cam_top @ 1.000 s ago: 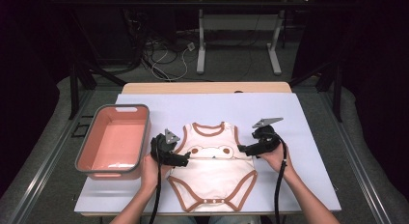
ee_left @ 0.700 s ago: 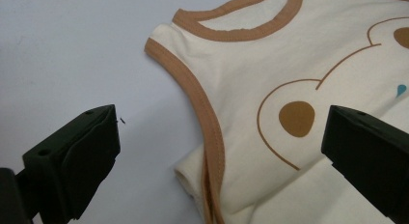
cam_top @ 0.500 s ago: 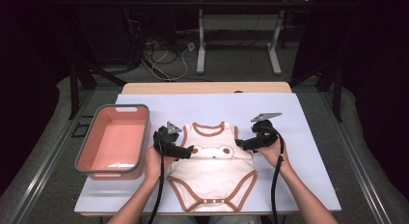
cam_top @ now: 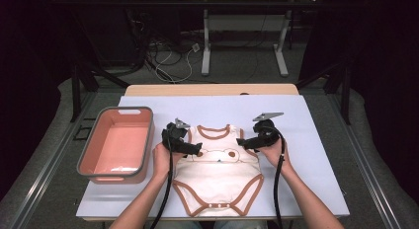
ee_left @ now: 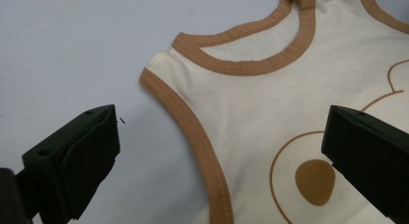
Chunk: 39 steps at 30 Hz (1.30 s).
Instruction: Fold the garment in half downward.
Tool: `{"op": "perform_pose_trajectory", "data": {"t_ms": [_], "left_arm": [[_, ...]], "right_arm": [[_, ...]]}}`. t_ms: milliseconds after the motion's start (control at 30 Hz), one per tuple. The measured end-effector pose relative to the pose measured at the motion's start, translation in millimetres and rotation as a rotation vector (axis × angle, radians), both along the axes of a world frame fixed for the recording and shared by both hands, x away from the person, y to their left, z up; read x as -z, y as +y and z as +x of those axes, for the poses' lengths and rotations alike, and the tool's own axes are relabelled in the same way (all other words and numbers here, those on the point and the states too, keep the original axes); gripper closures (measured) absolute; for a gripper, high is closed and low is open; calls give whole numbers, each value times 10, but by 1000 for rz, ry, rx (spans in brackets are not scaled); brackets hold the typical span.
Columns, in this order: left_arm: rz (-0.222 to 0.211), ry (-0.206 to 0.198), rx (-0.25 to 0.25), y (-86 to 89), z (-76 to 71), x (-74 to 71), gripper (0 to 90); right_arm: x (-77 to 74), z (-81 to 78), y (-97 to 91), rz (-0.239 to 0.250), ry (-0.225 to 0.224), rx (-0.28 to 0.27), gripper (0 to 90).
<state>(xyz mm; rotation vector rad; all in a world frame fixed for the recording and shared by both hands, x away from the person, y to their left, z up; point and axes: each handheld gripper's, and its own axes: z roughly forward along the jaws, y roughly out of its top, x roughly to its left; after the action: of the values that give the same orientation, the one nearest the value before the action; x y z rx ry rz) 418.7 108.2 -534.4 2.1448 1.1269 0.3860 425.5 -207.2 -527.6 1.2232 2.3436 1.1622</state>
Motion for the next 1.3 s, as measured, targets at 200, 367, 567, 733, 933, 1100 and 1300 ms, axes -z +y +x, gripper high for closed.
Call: {"op": "perform_pose_trajectory", "data": {"t_ms": [200, 367, 567, 733, 933, 1100, 1300], "left_arm": [[-14, 9, -35, 24, 93, 7, 36], [-33, -38, -82, 38, 171, 11, 188], [-39, -17, -97, 15, 259, 57, 343], [-26, 9, -112, 5, 352, 114, 425], [-14, 44, -144, -12, 475, 201, 479], [47, 27, -133, -58, 502, 208, 476], [37, 25, -120, -80, 489, 214, 519]], "right_arm": [[29, 70, 10, 12, -7, 33, 154], [72, 126, 29, 3, -25, 65, 252], [104, 189, 11, 17, -28, 94, 399], [145, 228, 4, 20, -26, 109, 530], [204, 277, 57, 6, -25, 136, 593], [269, 321, 112, -18, -8, 145, 621], [345, 339, 194, -51, -12, 125, 692]]}}
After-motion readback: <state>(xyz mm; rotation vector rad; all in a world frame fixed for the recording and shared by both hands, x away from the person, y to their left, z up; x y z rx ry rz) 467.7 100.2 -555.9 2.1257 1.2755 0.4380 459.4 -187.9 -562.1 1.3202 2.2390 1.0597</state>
